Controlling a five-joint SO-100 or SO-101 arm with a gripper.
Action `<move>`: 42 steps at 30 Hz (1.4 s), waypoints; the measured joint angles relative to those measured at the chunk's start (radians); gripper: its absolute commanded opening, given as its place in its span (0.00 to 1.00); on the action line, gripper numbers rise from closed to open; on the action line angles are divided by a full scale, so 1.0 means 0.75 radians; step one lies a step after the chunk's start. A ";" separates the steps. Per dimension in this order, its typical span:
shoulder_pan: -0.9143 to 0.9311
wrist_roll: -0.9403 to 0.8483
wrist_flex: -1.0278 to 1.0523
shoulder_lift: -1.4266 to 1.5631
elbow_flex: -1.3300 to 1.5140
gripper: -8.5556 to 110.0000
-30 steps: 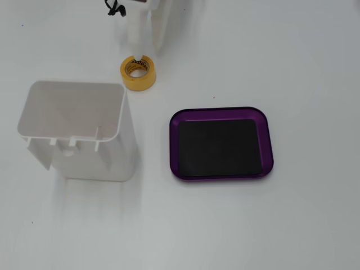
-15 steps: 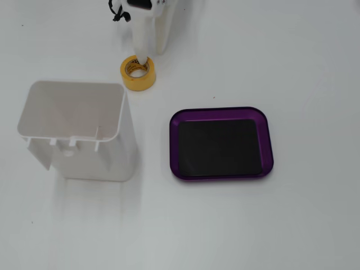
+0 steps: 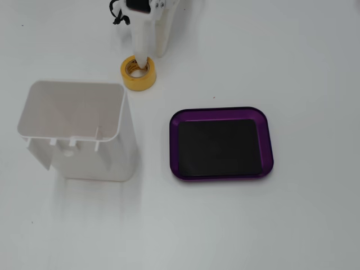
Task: Pick up the yellow tape and place it in the box.
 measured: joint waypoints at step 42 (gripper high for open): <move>-0.487 -0.006 -0.436 -0.495 -0.661 0.07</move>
